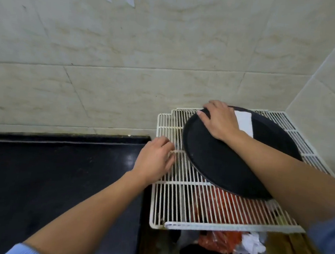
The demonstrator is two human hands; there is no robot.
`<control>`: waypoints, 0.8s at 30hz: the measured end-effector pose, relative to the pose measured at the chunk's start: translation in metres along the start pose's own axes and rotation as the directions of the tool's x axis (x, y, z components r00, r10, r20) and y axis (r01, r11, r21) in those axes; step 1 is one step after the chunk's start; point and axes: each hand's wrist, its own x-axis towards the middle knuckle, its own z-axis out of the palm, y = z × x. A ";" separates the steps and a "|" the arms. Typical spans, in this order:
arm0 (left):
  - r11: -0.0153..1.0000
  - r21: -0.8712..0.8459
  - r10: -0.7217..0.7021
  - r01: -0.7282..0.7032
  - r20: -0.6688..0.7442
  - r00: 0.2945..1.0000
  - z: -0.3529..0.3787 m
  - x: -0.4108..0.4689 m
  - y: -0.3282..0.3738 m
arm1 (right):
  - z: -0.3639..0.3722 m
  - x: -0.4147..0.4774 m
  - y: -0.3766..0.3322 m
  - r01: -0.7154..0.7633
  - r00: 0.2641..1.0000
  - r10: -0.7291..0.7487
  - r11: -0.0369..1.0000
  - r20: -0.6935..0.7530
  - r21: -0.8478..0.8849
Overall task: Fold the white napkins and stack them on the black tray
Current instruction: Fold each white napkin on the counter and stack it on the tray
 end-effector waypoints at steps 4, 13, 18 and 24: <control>0.976 0.089 -0.204 0.197 0.088 0.975 -0.047 -0.082 -0.064 | 0.005 -0.013 -0.111 0.182 0.983 -0.178 0.979 -0.051 0.096; 0.847 0.271 -0.497 0.458 0.095 0.863 -0.189 -0.338 -0.222 | 0.059 -0.091 -0.415 0.381 0.911 -0.402 0.906 0.093 0.184; 0.739 0.318 -0.637 0.593 0.045 0.770 -0.254 -0.462 -0.285 | 0.088 -0.127 -0.554 0.476 0.830 -0.515 0.854 0.214 0.211; 0.586 0.293 -0.781 0.755 -0.042 0.623 -0.306 -0.570 -0.347 | 0.113 -0.143 -0.703 0.618 0.706 -0.661 0.750 0.254 0.236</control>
